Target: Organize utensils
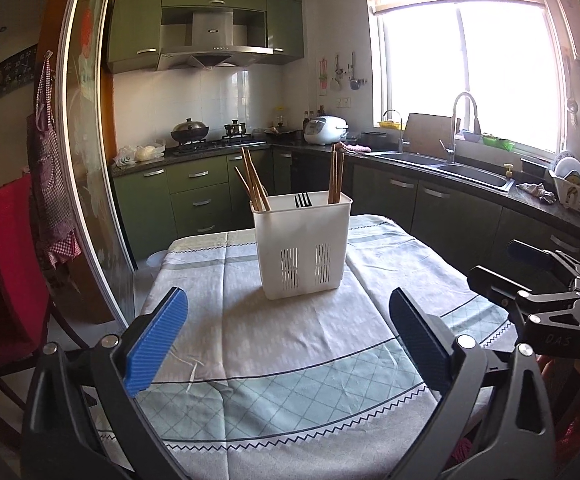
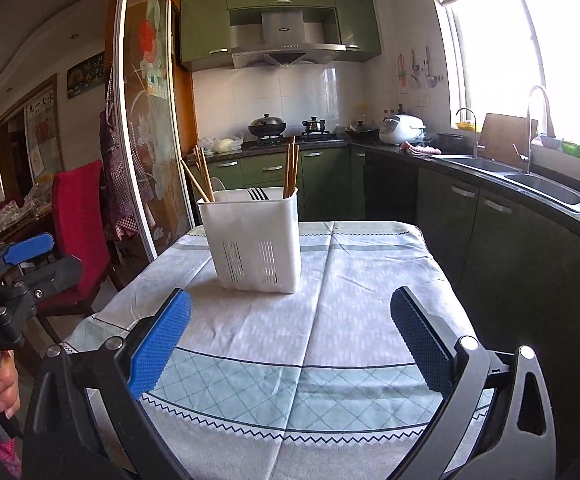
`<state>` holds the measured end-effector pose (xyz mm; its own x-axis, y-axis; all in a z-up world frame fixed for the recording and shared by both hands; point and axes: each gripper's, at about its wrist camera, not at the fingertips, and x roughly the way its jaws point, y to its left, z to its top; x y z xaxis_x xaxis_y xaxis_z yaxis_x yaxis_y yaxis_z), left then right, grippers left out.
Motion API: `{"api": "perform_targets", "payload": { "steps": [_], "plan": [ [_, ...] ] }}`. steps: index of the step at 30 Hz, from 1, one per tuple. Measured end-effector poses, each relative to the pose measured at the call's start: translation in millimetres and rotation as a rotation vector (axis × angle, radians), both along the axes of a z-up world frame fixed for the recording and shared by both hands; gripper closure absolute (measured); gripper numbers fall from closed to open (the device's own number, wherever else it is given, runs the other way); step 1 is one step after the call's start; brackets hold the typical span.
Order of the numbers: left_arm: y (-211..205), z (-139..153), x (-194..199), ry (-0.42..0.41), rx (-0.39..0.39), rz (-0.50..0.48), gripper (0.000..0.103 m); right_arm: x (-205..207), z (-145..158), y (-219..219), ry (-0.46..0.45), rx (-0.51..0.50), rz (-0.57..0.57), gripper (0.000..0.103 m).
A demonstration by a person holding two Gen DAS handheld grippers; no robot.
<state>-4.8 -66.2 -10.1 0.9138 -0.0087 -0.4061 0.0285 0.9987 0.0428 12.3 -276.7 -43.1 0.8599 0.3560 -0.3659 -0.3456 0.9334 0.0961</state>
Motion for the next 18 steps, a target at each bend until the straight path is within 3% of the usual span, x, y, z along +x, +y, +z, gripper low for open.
{"api": "perform_targets", "payload": {
  "steps": [8, 18],
  "plan": [
    [15.7, -5.4, -9.4, 0.037, -0.042, 0.059, 0.007, -13.8, 8.0, 4.1, -0.036, -0.025, -0.002, 0.005],
    [22.2, -2.3, -9.1, 0.041, -0.069, 0.067, 0.007, -11.2, 9.6, 3.0, -0.026, -0.025, -0.004, 0.005]
  ]
}}
